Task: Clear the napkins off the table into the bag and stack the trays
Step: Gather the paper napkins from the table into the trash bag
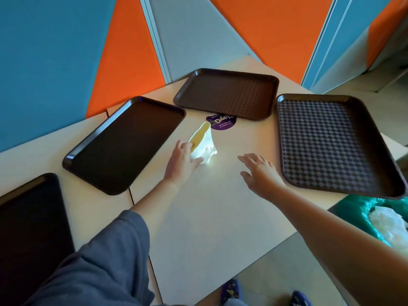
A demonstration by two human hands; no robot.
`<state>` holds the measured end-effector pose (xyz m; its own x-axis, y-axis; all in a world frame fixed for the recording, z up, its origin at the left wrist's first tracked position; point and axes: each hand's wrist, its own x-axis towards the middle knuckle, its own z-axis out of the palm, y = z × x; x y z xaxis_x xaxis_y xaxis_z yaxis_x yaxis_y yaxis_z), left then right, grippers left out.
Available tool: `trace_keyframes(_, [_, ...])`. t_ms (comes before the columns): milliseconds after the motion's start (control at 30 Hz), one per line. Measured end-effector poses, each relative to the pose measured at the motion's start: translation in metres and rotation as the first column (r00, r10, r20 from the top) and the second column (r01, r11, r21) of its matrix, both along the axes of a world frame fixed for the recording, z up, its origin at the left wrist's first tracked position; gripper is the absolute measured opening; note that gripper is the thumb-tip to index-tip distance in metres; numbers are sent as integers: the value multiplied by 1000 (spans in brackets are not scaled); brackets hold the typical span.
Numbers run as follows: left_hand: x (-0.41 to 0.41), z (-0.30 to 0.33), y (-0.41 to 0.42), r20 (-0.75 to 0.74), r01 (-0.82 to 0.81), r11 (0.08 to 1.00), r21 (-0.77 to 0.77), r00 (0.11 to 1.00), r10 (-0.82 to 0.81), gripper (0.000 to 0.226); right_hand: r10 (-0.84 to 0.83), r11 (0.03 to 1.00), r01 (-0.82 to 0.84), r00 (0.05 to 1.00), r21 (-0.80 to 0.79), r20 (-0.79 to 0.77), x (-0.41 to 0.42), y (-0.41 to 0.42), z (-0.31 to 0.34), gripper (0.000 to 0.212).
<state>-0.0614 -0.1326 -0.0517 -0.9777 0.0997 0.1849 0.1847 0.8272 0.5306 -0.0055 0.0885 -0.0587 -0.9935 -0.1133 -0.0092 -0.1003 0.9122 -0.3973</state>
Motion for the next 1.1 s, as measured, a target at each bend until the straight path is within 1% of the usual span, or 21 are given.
trace_keyframes(67, [-4, 2, 12, 1, -7, 995, 100, 1000, 7, 42, -24, 1000, 24, 1000, -4, -11, 0, 10, 4, 48])
trace_keyframes(133, [-6, 3, 23, 41, -20, 971, 238, 999, 10, 41, -42, 999, 42, 999, -25, -16, 0, 19, 6, 49])
trace_keyframes(200, [-7, 5, 37, 142, -67, 911, 408, 990, 9, 53, -68, 995, 67, 998, -70, -17, 2, 31, 7, 50])
trace_keyframes(267, [-8, 7, 49, 278, -174, 841, 513, 960, 30, 67, -90, 990, 87, 996, -108, -21, 5, 40, 7, 51])
trace_keyframes(300, [-7, 8, 58, 348, -224, 789, 571, 937, 15, 63, -105, 987, 101, 994, -124, -19, 6, 47, 8, 52])
trace_keyframes(367, [-6, 8, 75, 447, -291, 644, 707, 890, -88, 36, -138, 977, 134, 990, -166, -8, 10, 60, 9, 54])
trace_keyframes(400, [-3, 8, 87, 472, -304, 592, 747, 869, -150, 26, -159, 968, 155, 987, -198, -3, 13, 69, 10, 55])
trace_keyframes(433, [-1, 8, 99, 486, -305, 565, 766, 851, -200, 22, -178, 957, 172, 984, -233, -3, 15, 77, 11, 56])
trace_keyframes(500, [6, 9, 124, 501, -292, 539, 790, 815, -292, 21, -219, 930, 211, 976, -301, 6, 21, 96, 15, 61])
trace_keyframes(600, [15, 11, 165, 511, -246, 552, 797, 761, -399, 19, -303, 866, 305, 951, -396, 70, 31, 128, 20, 72])
trace_keyframes(700, [26, 13, 214, 543, -197, 599, 776, 691, -477, 17, -355, 824, 360, 930, -437, 96, 44, 168, 23, 72])
trace_keyframes(733, [31, 13, 231, 555, -174, 622, 764, 669, -494, 16, -380, 799, 387, 918, -460, 114, 51, 183, 24, 71])
trace_keyframes(800, [40, 13, 265, 582, -139, 658, 740, 623, -523, 15, -426, 716, 448, 888, -536, 173, 64, 213, 25, 66])
trace_keyframes(867, [52, 12, 303, 590, -103, 663, 741, 570, -571, 16, -467, 612, 505, 852, -609, 237, 78, 246, 27, 56])
trace_keyframes(933, [61, 12, 336, 582, -51, 661, 748, 529, -617, 17, -501, 517, 563, 810, -645, 305, 90, 277, 28, 49])
trace_keyframes(1000, [69, 12, 366, 575, 5, 659, 752, 483, -660, 18, -521, 459, 597, 781, -657, 345, 103, 306, 30, 46])
trace_keyframes(1100, [79, 11, 411, 583, 58, 664, 745, 427, -691, 21, -565, 413, 622, 748, -665, 349, 125, 349, 27, 42])
